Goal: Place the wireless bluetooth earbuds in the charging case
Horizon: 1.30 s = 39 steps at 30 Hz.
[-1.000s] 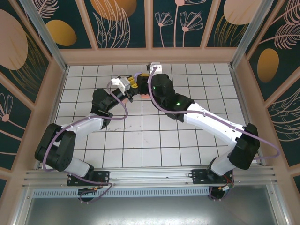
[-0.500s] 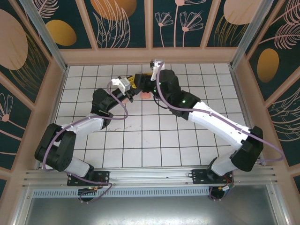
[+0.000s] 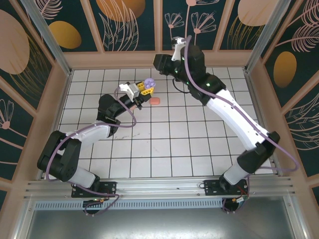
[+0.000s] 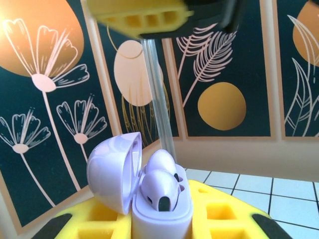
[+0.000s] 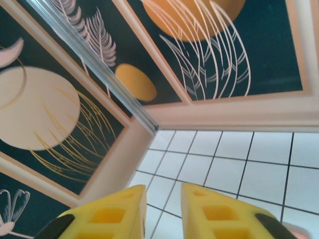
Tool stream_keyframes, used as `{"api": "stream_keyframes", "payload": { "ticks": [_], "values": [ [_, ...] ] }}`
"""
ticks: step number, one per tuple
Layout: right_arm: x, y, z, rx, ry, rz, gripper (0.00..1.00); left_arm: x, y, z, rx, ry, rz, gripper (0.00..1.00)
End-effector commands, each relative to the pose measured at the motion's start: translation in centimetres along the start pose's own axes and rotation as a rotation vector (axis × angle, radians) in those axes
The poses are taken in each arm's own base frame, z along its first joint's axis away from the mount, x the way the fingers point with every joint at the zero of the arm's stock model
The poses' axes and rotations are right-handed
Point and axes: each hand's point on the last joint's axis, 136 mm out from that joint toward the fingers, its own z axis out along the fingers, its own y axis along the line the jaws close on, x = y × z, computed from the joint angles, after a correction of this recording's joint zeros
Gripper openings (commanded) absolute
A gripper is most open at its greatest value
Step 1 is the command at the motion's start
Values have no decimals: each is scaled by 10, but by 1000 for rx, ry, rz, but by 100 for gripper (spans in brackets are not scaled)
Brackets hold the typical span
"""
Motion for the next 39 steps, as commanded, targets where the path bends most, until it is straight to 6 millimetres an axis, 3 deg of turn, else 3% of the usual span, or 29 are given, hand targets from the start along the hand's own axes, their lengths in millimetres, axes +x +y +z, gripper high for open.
{"api": "stream_keyframes", "payload": {
  "ticks": [1, 5, 9, 13, 16, 19, 23, 26, 28, 34, 39],
  "values": [
    [39, -9, 24, 9, 202, -26, 18, 2, -10, 4, 63, 11, -16, 1],
    [58, -12, 44, 2, 307, -32, 12, 5, -11, 3, 69, 21, -26, 1],
    [82, -10, 47, -11, 384, -34, 9, 4, -10, 3, 64, 21, -29, 1],
    [110, -5, 29, -8, 440, -43, 3, 4, -6, 5, 49, 25, -34, 1],
    [125, -10, 6, 31, 439, -39, 2, 6, -3, 6, 34, 35, -42, 1],
    [106, -35, -16, 109, 326, 29, 3, 9, -3, 7, 35, 37, -76, 1],
    [67, -96, -50, 252, 105, 189, 11, 20, 0, 9, 24, 59, -188, 1],
    [75, -126, -70, 307, 46, 260, 18, 45, 6, 13, -14, 133, -375, 0],
    [85, -151, -82, 360, 30, 292, 21, 73, 11, 14, -63, 214, -544, 0],
    [125, -182, -103, 450, 55, 305, 24, 161, 0, 1, -157, 424, -946, 0],
    [146, -194, -111, 481, 77, 306, 26, 209, -15, -12, -207, 529, -1154, 0]
  ]
}}
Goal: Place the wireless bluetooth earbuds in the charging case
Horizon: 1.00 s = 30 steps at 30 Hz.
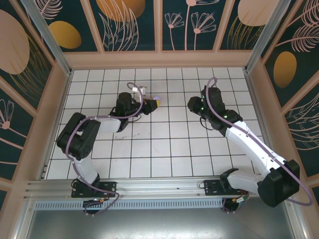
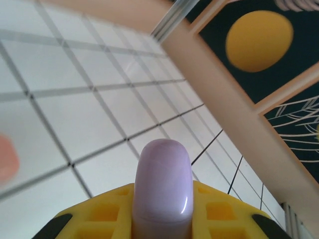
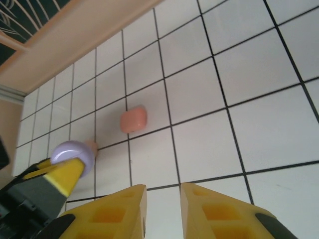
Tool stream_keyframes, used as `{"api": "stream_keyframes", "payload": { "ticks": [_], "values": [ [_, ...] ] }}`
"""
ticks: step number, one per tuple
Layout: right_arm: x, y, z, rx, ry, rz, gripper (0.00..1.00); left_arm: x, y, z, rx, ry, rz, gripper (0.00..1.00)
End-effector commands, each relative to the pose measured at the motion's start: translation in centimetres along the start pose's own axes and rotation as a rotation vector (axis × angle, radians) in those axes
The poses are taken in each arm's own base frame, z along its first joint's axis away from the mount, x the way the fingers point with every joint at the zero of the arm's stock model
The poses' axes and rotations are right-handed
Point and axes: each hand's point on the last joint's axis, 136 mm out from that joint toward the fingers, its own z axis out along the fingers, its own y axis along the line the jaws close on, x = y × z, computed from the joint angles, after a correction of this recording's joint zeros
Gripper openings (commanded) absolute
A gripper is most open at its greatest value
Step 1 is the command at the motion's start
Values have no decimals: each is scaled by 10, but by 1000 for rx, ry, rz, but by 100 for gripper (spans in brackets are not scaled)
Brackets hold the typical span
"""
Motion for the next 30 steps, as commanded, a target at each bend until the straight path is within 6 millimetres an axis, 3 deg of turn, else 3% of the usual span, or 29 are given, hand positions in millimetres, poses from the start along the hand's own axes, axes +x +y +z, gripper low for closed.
{"api": "stream_keyframes", "payload": {
  "ticks": [1, 5, 13, 23, 30],
  "values": [
    [-9, -2, -7, -14, -65, 24, 26, 25, 16, 5, -37, 72, -202, 0],
    [-7, -3, -7, -16, -62, 10, 26, 40, 27, 8, -83, 116, -261, 3],
    [-7, 1, -9, -38, -61, 5, 27, 69, 67, 9, -285, 217, -362, 13],
    [-19, 9, -23, -60, -93, -11, 35, 90, 95, -1, -445, 286, -368, 37],
    [-28, 14, -32, -67, -110, -16, 45, 80, 101, -4, -518, 290, -322, 55]
  ]
}}
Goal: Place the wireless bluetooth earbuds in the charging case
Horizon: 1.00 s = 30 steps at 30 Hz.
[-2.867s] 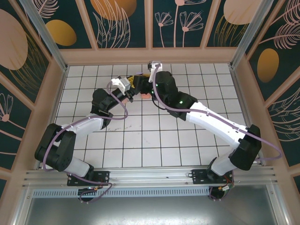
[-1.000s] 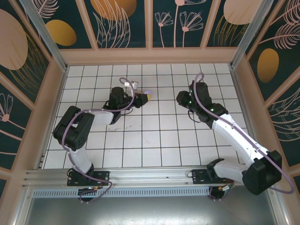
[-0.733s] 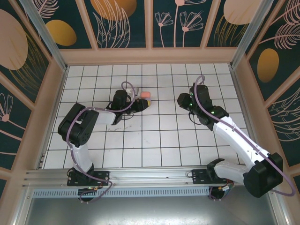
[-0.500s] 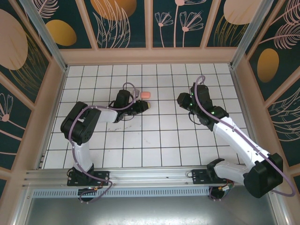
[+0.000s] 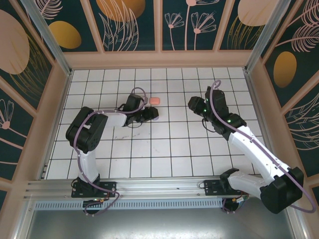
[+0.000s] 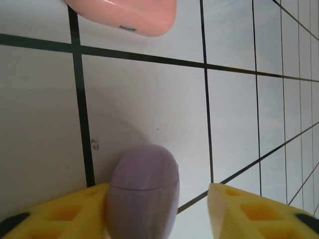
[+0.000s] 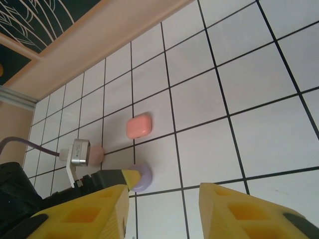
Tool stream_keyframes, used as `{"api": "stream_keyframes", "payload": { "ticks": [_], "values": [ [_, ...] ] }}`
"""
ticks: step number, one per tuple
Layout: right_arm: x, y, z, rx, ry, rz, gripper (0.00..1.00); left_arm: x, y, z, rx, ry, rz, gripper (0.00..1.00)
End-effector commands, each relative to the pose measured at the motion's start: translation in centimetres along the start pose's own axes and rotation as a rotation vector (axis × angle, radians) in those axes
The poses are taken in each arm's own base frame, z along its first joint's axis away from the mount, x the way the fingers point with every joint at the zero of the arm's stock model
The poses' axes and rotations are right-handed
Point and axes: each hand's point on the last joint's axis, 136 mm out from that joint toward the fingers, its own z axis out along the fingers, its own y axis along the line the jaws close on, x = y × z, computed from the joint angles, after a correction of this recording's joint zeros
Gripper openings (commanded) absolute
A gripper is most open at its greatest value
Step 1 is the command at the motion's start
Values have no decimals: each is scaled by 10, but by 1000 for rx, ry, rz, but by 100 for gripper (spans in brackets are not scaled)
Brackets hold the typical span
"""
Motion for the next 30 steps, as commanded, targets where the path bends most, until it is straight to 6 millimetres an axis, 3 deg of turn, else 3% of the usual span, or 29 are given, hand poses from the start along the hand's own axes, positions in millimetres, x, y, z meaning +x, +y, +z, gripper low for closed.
{"api": "stream_keyframes", "payload": {
  "ticks": [1, 6, 10, 12, 15, 16, 17, 24, 28, 30],
  "values": [
    [-20, 10, -16, -27, -57, -9, 48, 3, 23, -2, -132, 16, 18, 57],
    [-28, 11, -22, -19, -74, -16, 63, -17, 21, -22, -230, -34, 85, 63],
    [-37, 7, -28, 15, -100, -17, 84, -37, 16, -45, -318, -92, 149, 66],
    [-44, 2, -32, 43, -126, -24, 99, -49, 9, -61, -345, -134, 186, 68],
    [-59, -9, -40, 102, -185, -32, 99, -72, -10, -93, -373, -237, 255, 78],
    [-66, -15, -43, 134, -208, -38, 99, -82, -21, -110, -376, -291, 281, 92],
    [-73, -20, -45, 165, -232, -47, 99, -89, -28, -124, -386, -336, 307, 99],
    [-116, -79, -59, 422, -472, -82, 99, -122, -64, -226, -451, -709, 496, 99],
    [-123, -124, -56, 528, -580, -80, 99, -111, -71, -278, -460, -965, 685, 99],
    [-121, -148, -50, 578, -588, -94, 99, -101, -67, -295, -485, -1064, 768, 99]
  ]
}}
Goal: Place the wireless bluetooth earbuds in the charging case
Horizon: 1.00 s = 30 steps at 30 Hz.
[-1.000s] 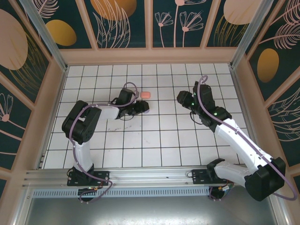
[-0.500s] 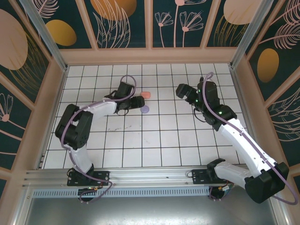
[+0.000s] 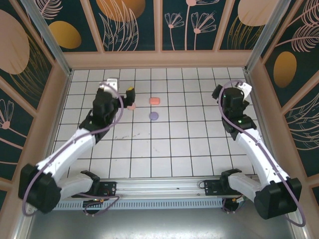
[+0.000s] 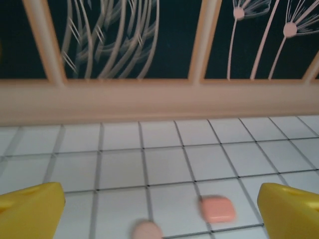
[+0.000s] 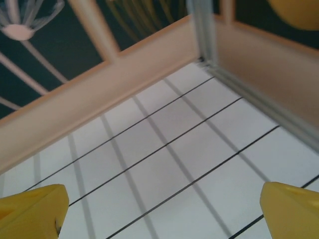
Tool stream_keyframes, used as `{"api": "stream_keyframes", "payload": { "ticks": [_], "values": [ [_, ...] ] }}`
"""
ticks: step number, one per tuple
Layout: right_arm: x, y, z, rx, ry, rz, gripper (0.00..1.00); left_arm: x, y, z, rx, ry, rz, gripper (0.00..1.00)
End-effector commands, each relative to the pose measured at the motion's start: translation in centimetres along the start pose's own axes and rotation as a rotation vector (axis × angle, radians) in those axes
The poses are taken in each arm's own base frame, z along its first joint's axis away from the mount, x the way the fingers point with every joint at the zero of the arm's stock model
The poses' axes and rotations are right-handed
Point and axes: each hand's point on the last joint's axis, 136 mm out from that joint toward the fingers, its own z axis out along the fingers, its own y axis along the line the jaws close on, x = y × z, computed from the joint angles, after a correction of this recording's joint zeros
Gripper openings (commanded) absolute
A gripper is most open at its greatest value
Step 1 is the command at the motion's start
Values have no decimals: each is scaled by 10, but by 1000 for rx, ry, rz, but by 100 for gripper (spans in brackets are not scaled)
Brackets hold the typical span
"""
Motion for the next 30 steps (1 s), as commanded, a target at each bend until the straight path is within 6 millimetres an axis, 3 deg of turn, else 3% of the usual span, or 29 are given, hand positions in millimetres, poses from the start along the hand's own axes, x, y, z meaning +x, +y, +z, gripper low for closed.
{"api": "stream_keyframes", "payload": {
  "ticks": [1, 7, 13, 19, 23, 27, 30],
  "values": [
    [-11, -32, 18, 107, -125, -22, 99, -20, 26, -20, -123, -219, 174, 99],
    [24, -57, 44, 67, -194, -79, 99, 3, 61, -28, -208, -211, 215, 99],
    [53, -57, 60, 23, -232, -164, 99, 33, 99, -24, -241, -198, 166, 99],
    [81, -49, 75, -65, -218, -218, 99, 85, 106, -13, -231, -155, 159, 99],
    [100, -42, 73, -160, -216, -251, 99, 114, 110, -16, -214, -152, 156, 99],
    [107, -37, 64, -291, -242, -251, 99, 121, 116, -14, -183, -152, 122, 99],
    [113, -33, 75, -319, -170, -259, 99, 123, 122, -13, -139, -155, 71, 99]
  ]
}}
